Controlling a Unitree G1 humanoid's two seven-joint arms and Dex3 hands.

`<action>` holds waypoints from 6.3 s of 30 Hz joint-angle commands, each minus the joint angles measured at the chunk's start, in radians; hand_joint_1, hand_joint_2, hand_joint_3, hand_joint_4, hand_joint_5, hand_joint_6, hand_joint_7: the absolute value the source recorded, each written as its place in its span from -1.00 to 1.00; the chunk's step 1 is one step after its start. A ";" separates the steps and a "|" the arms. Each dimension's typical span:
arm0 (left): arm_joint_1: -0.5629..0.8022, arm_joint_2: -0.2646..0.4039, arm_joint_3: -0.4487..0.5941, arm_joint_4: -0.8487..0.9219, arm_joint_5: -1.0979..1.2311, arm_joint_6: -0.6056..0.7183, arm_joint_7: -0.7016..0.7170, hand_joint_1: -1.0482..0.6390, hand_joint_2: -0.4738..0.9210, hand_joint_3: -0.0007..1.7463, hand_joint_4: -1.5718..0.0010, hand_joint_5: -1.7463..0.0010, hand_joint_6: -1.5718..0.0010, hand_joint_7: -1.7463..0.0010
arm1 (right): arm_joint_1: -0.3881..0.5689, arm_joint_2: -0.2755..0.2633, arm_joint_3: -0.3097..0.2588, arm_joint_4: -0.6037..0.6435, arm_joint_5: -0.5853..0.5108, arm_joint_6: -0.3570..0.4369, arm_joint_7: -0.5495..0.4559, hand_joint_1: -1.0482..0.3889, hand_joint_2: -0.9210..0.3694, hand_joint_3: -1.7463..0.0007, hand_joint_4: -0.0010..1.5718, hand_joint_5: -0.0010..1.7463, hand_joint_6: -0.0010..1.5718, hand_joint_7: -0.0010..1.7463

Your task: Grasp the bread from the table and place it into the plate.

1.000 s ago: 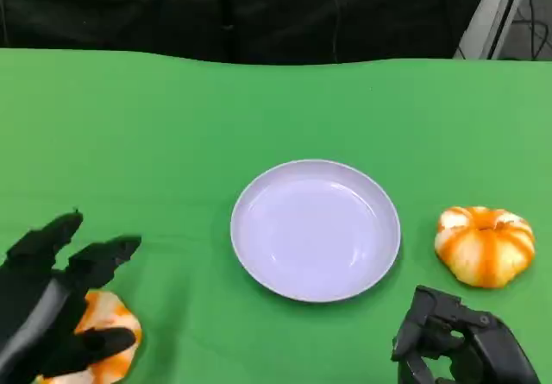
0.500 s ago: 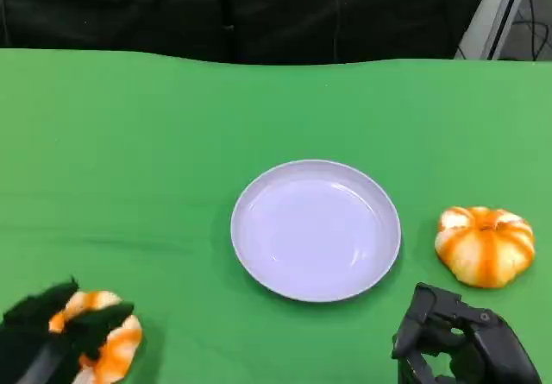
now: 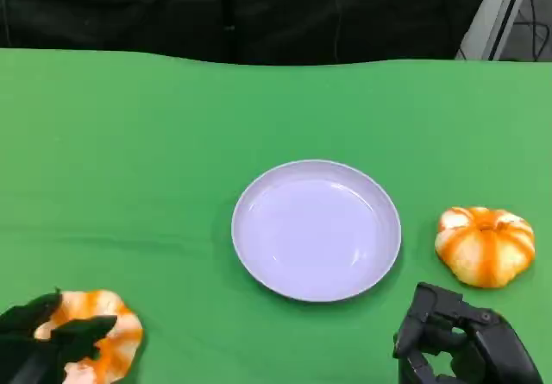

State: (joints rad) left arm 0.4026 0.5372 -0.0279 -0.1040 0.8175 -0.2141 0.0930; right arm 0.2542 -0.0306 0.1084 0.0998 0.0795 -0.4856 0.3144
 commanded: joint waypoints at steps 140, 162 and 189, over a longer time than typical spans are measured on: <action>-0.362 -0.083 -0.059 -0.054 -0.261 0.266 -0.094 0.22 0.57 0.04 0.04 -1.00 0.22 -1.00 | 0.015 -0.015 0.006 -0.040 0.008 0.036 -0.017 0.27 -0.57 -0.21 -0.02 1.00 -0.09 0.76; -0.566 -0.193 -0.183 -0.071 -0.190 0.317 -0.159 0.17 0.58 0.02 0.01 -1.00 0.25 -0.99 | 0.051 -0.014 0.014 -0.096 0.017 0.060 -0.012 0.27 -0.59 -0.21 -0.03 1.00 -0.10 0.75; -0.838 -0.385 -0.322 0.173 -0.158 0.337 -0.127 0.20 0.52 -0.06 -0.01 -1.00 0.25 -0.99 | 0.073 -0.014 0.028 -0.139 0.002 0.078 -0.035 0.23 -0.56 -0.21 -0.02 1.00 -0.09 0.76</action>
State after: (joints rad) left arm -0.3934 0.1669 -0.3376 0.0311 0.6462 0.1140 -0.0491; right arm 0.3191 -0.0379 0.1352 -0.0246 0.0844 -0.4048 0.2841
